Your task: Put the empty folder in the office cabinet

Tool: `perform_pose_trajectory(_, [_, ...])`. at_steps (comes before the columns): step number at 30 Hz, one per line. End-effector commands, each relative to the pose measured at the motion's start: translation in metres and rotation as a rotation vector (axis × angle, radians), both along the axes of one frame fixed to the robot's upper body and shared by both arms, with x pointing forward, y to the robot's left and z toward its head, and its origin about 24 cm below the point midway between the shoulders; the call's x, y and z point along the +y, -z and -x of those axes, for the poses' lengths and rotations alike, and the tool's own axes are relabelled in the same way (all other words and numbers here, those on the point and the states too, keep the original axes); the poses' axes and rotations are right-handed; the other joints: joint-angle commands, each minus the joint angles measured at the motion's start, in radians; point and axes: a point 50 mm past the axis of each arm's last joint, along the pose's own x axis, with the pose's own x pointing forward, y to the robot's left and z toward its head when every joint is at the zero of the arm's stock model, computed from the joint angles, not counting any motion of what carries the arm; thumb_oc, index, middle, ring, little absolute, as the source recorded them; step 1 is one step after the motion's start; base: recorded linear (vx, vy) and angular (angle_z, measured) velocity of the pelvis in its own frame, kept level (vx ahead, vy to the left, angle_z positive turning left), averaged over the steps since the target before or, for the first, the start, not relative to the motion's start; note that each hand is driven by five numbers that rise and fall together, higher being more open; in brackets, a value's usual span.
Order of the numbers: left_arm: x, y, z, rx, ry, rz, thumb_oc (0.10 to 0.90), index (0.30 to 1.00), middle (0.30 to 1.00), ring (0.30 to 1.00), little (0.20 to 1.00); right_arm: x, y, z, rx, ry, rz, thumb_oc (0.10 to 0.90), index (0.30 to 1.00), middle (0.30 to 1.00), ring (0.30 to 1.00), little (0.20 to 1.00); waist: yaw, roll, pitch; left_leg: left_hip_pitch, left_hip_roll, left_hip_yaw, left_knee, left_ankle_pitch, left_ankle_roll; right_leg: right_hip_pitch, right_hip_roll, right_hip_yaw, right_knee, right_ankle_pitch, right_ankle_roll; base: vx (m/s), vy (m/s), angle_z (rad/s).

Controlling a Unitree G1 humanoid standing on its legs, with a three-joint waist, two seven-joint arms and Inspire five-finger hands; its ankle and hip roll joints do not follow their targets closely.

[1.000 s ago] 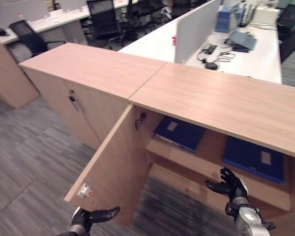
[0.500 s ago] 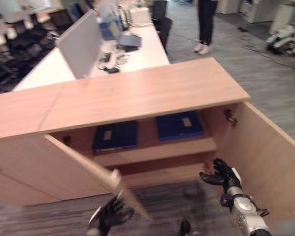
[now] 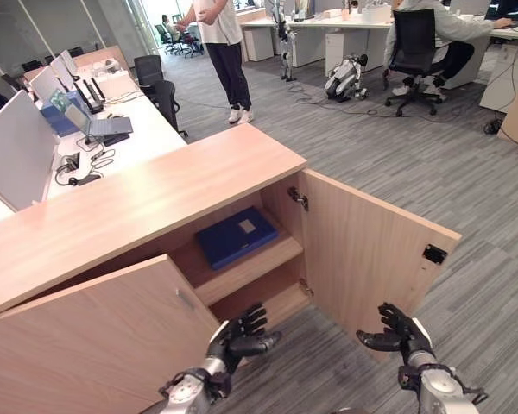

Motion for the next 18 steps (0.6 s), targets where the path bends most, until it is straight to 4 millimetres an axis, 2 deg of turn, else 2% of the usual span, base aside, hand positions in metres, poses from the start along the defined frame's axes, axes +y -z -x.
perform_pose_trajectory(1, [0.060, -0.042, -0.041, -0.194, -0.120, -0.217, 0.800, 0.900, 0.900, 0.900, 0.900, 0.016, -0.034, -0.034, -0.229, -0.074, -0.029, 0.800, 0.900, 0.900, 0.900, 0.900, -0.006, -0.035, -0.073, -0.009, -0.042, 0.002, -0.005, 0.026, -0.005, 0.148, -0.072, -0.026, -0.172, 0.025, 0.148, 0.10, 0.089, -0.01])
perform_pose_trajectory(2, [0.060, -0.042, -0.042, -0.195, -0.120, -0.217, 0.800, 0.900, 0.900, 0.900, 0.900, 0.016, -0.035, -0.035, -0.230, -0.074, -0.030, 0.800, 0.900, 0.900, 0.900, 0.900, -0.007, -0.036, -0.071, -0.008, -0.043, 0.002, -0.007, 0.027, -0.004, 0.149, -0.072, -0.026, -0.172, 0.025, 0.148, 0.04, 0.071, 0.01])
perform_pose_trajectory(3, [0.085, -0.055, -0.055, -0.212, -0.185, -0.290, 0.800, 0.900, 0.900, 0.900, 0.900, 0.014, -0.034, -0.030, -0.229, -0.075, -0.037, 0.800, 0.900, 0.900, 0.900, 0.900, -0.024, -0.037, -0.080, -0.006, -0.045, 0.011, -0.018, 0.028, -0.004, 0.143, -0.076, -0.027, -0.168, 0.028, 0.156, 0.04, 0.076, -0.02])
perform_pose_trajectory(6, [0.118, -0.075, -0.064, -0.235, -0.270, -0.363, 0.800, 0.900, 0.900, 0.900, 0.900, 0.009, -0.035, -0.023, -0.228, -0.074, -0.024, 0.800, 0.900, 0.900, 0.900, 0.900, -0.040, -0.039, -0.086, -0.003, -0.052, 0.020, -0.035, 0.028, -0.002, 0.131, -0.085, -0.031, -0.161, 0.033, 0.168, 0.04, 0.096, 0.00])
perform_pose_trajectory(9, [0.134, -0.088, -0.069, -0.261, -0.307, -0.397, 0.800, 0.900, 0.900, 0.900, 0.900, 0.004, -0.033, -0.020, -0.219, -0.055, -0.018, 0.800, 0.900, 0.900, 0.900, 0.900, -0.045, -0.043, -0.086, -0.006, -0.057, 0.023, -0.038, 0.021, 0.003, 0.117, -0.095, -0.037, -0.144, 0.039, 0.178, 0.00, 0.075, -0.10])
perform_pose_trajectory(12, [0.131, -0.086, -0.069, -0.268, -0.316, -0.374, 0.800, 0.900, 0.900, 0.900, 0.900, 0.003, -0.031, -0.019, -0.216, -0.039, -0.019, 0.800, 0.900, 0.900, 0.900, 0.900, -0.042, -0.051, -0.085, -0.007, -0.064, 0.024, -0.040, 0.013, 0.011, 0.107, -0.106, -0.041, -0.131, 0.043, 0.185, -0.01, 0.093, -0.04])
perform_pose_trajectory(14, [0.118, -0.080, -0.068, -0.275, -0.301, -0.333, 0.800, 0.900, 0.900, 0.900, 0.900, 0.003, -0.030, -0.018, -0.216, -0.021, -0.026, 0.800, 0.900, 0.900, 0.900, 0.900, -0.040, -0.056, -0.083, -0.007, -0.070, 0.022, -0.040, 0.005, 0.018, 0.105, -0.117, -0.047, -0.123, 0.047, 0.190, -0.01, 0.082, 0.02])
perform_pose_trajectory(18, [0.078, -0.055, -0.054, -0.246, -0.232, -0.227, 0.800, 0.900, 0.900, 0.900, 0.900, 0.003, -0.029, -0.019, -0.219, 0.016, -0.040, 0.800, 0.900, 0.900, 0.900, 0.900, -0.031, -0.064, -0.075, -0.007, -0.081, 0.015, -0.042, -0.010, 0.033, 0.089, -0.136, -0.064, -0.095, 0.057, 0.198, -0.02, 0.079, 0.07])
